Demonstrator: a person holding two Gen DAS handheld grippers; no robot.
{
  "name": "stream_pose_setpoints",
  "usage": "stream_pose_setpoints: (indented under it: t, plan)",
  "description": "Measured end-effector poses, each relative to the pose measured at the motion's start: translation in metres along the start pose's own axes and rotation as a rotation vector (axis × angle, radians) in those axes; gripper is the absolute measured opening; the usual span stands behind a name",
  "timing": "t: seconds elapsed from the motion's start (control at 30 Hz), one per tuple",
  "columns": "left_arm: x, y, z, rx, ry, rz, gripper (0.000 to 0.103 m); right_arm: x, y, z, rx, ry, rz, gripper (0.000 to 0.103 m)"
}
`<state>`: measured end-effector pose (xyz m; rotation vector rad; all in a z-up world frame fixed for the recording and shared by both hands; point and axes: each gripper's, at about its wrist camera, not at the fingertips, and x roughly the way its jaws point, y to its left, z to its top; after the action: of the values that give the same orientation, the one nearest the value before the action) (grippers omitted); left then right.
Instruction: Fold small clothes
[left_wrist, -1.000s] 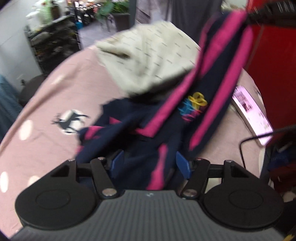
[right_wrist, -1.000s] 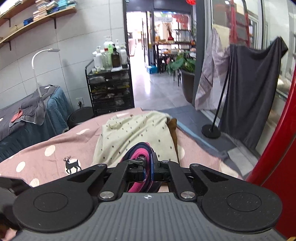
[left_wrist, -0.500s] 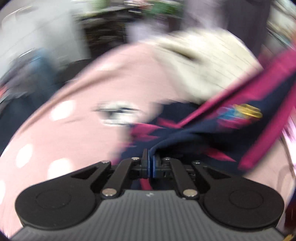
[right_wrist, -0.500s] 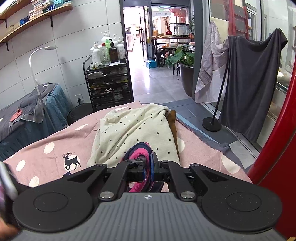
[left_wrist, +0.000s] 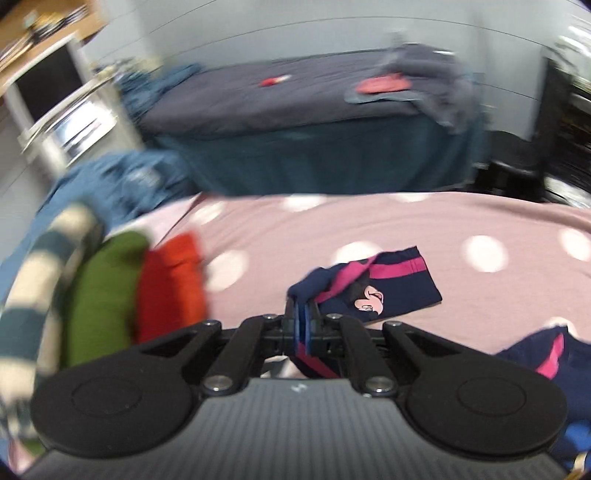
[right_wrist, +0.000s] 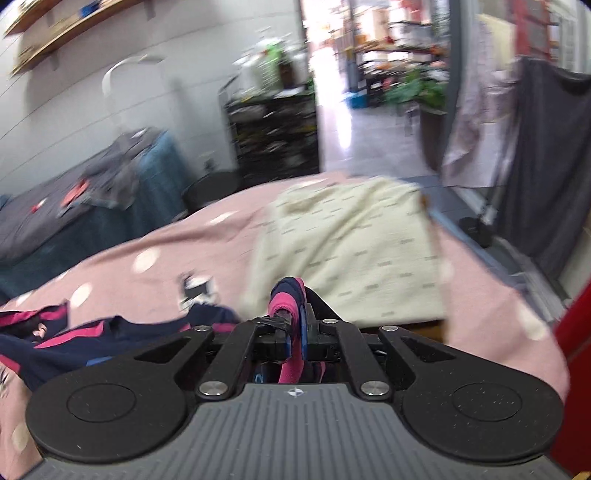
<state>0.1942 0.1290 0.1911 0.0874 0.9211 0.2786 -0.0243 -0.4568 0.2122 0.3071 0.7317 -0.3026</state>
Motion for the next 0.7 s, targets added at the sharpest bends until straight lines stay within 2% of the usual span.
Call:
stream_pose_setpoints:
  t: [0.07,0.13,0.17,0.2,0.23,0.27,0.3,0.37,0.43,0.5,0.53,0.63,0.7]
  plan:
    - [0.012,0.014,-0.009,-0.043,0.046,0.017,0.003,0.008,0.011,-0.002,-0.039,0.039,0.026,0.007]
    - [0.025,0.009,-0.016,0.028,0.092,0.042,0.008,0.019,0.017,-0.007,-0.090,0.088,0.018,0.009]
    - [0.029,0.002,-0.021,0.083,0.120,0.062,0.015,0.027,0.018,-0.010,-0.118,0.136,0.001,0.017]
    - [0.032,-0.007,-0.025,0.127,0.136,0.078,0.037,0.036,0.015,-0.013,-0.129,0.193,-0.026,0.024]
    - [0.032,-0.017,-0.030,0.162,0.137,0.077,0.055,0.042,0.011,-0.017,-0.121,0.234,-0.067,0.039]
    - [0.028,-0.028,-0.034,0.191,0.126,0.058,0.087,0.042,0.006,-0.018,-0.103,0.247,-0.101,0.042]
    - [0.024,-0.041,-0.036,0.227,0.102,0.029,0.103,0.038,0.000,-0.018,-0.084,0.229,-0.114,0.043]
    - [0.011,-0.073,-0.041,0.334,0.023,-0.040,0.103,0.027,-0.003,-0.012,-0.091,0.171,-0.073,0.054]
    - [0.005,-0.108,-0.042,0.451,-0.013,-0.114,0.103,0.019,0.006,-0.003,-0.131,0.112,-0.011,0.058]
    - [0.005,-0.145,-0.044,0.568,-0.032,-0.181,0.103,0.019,0.019,0.008,-0.182,0.060,0.078,0.078]
    - [0.005,-0.163,-0.045,0.626,-0.048,-0.218,0.103,0.026,0.029,0.015,-0.211,0.063,0.132,0.103]
    - [0.008,-0.206,-0.049,0.795,-0.097,-0.358,0.103,0.063,0.050,0.035,-0.225,0.154,0.295,0.103]
    - [0.015,-0.230,-0.053,0.921,-0.076,-0.440,0.103,0.093,0.061,0.046,-0.240,0.206,0.420,0.103]
